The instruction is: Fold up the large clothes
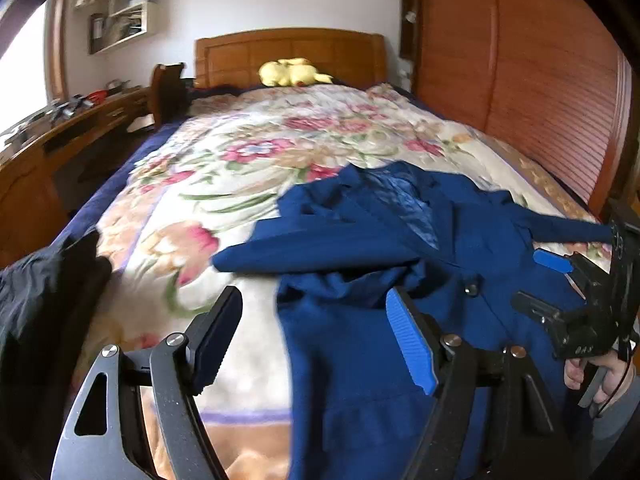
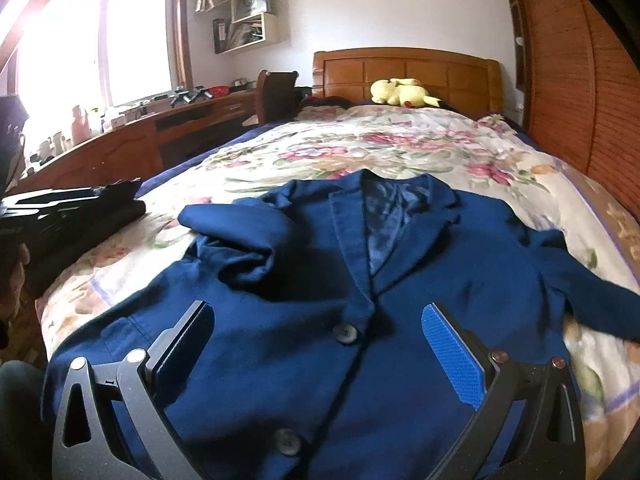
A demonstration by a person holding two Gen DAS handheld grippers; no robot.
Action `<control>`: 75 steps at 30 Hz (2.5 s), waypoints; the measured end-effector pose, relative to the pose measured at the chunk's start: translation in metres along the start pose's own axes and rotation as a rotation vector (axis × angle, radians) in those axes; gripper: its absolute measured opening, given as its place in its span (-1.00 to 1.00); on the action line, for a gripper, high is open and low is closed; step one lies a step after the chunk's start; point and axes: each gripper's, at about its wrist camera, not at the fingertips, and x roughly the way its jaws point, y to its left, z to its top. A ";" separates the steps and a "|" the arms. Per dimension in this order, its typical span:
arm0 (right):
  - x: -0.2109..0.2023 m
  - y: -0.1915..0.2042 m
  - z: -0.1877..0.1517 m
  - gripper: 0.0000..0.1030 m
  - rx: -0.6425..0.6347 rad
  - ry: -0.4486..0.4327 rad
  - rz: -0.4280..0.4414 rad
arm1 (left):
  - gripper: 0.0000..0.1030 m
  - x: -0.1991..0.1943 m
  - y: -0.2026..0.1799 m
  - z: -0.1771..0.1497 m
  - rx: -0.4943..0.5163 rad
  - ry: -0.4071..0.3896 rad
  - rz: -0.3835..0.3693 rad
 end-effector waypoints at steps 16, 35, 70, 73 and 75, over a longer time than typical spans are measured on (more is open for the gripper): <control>0.099 0.099 0.086 0.92 -0.257 0.113 0.085 | 0.46 -0.050 0.102 -0.055 -0.098 -0.080 0.129; 0.281 0.166 0.124 0.76 -0.367 0.360 0.072 | 0.46 -0.060 0.134 -0.079 -0.125 -0.067 0.125; -0.019 0.003 0.075 -0.81 -0.065 -0.050 0.052 | 0.46 -0.029 0.025 -0.031 -0.039 -0.101 -0.042; -0.040 -0.007 0.058 -0.81 -0.030 -0.062 0.023 | 0.46 -0.023 0.009 -0.026 -0.025 -0.101 -0.062; -0.044 -0.011 0.046 -0.81 0.008 -0.051 0.008 | 0.46 -0.019 -0.001 -0.024 -0.019 -0.096 -0.072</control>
